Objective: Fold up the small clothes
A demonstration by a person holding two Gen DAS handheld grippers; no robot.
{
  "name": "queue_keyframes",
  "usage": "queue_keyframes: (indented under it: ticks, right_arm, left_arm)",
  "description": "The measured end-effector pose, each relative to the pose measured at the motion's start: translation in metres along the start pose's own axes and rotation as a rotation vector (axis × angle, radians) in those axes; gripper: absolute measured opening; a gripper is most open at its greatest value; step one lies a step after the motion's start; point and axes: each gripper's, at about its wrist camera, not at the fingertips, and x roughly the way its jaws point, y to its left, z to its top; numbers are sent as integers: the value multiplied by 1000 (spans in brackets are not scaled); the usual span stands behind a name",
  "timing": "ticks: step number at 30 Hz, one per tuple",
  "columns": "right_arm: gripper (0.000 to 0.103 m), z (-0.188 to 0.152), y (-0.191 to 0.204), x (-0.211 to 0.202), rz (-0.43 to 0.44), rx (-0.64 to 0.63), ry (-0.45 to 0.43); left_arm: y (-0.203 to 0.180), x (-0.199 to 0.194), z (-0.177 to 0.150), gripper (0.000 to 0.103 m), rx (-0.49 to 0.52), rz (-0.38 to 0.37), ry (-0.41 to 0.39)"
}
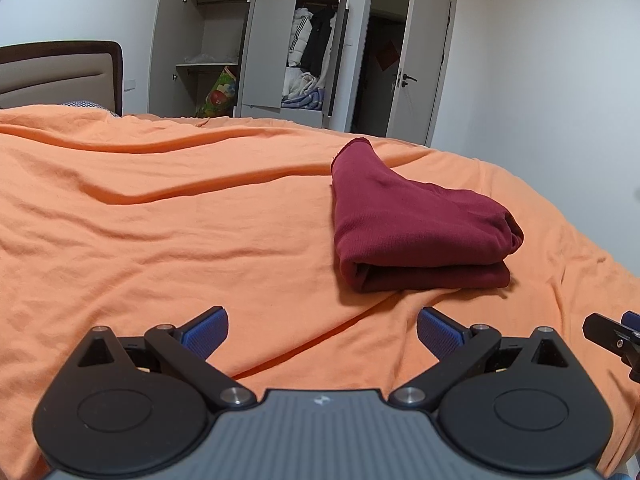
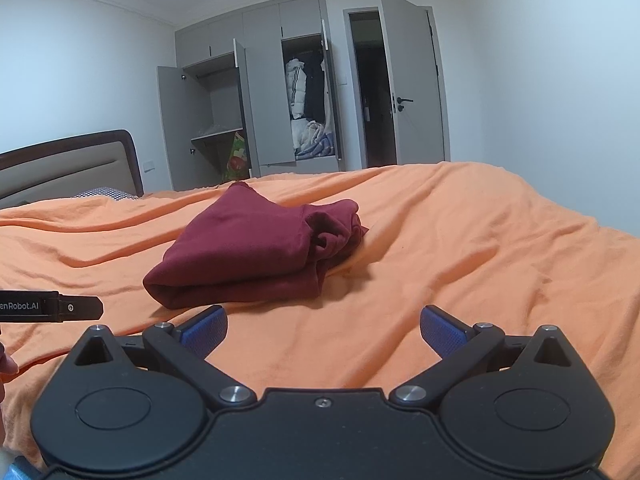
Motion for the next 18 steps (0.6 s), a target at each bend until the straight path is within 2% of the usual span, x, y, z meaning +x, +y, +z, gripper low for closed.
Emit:
queue_keyframes:
  ticks: [18]
  right_arm:
    - [102,-2,-3,7,0,3,22]
  left_arm:
    - [0,6,-1,103,1,8,25]
